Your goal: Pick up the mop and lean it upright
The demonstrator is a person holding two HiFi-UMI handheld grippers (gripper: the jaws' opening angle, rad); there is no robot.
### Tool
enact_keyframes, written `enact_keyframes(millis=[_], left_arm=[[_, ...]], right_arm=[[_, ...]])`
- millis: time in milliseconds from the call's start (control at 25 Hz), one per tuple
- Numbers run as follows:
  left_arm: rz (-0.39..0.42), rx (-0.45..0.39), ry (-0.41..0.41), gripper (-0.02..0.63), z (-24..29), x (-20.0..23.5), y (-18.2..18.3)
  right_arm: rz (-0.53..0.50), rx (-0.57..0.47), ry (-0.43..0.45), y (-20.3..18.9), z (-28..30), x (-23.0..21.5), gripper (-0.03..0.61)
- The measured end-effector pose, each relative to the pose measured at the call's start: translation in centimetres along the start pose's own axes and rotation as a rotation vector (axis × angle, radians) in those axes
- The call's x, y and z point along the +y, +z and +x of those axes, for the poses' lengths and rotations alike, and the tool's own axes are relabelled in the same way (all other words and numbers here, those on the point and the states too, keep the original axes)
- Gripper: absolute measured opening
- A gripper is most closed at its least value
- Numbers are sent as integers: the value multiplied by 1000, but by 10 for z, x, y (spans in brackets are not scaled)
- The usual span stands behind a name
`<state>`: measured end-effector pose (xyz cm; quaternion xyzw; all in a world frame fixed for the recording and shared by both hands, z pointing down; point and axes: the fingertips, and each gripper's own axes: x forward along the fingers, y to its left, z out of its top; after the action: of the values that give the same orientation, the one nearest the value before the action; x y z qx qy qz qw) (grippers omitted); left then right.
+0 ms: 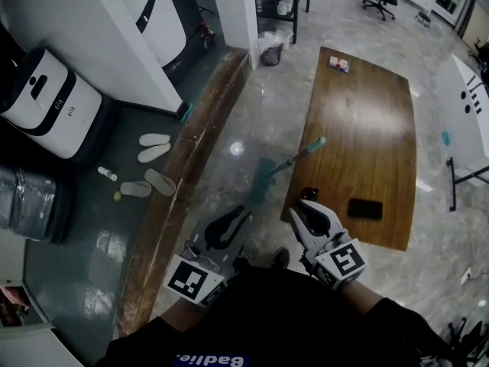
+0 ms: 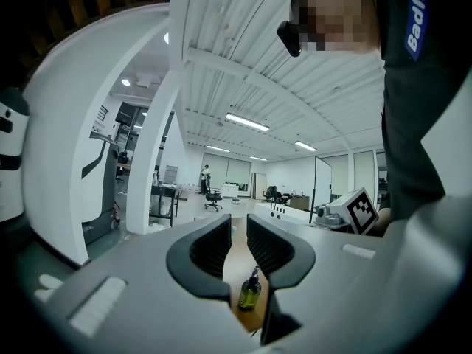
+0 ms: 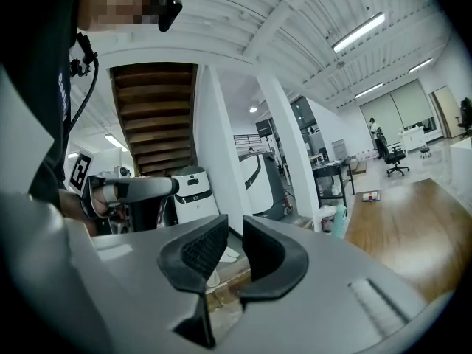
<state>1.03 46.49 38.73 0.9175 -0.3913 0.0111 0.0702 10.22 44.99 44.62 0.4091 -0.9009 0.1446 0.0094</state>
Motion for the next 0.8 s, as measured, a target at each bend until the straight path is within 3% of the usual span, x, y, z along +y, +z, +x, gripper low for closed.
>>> enact_keyframes(millis=[240, 640, 800], left_arm=[[-17, -40, -92, 84, 28, 38, 5], [-27, -11, -370, 84, 70, 127, 21], [-36, -3, -459, 84, 73, 155, 25]], right_arm=[[-3, 13, -101, -5, 29, -28, 84], [145, 9, -506, -9, 74, -83, 94], [193, 16, -630, -15, 89, -91, 103]])
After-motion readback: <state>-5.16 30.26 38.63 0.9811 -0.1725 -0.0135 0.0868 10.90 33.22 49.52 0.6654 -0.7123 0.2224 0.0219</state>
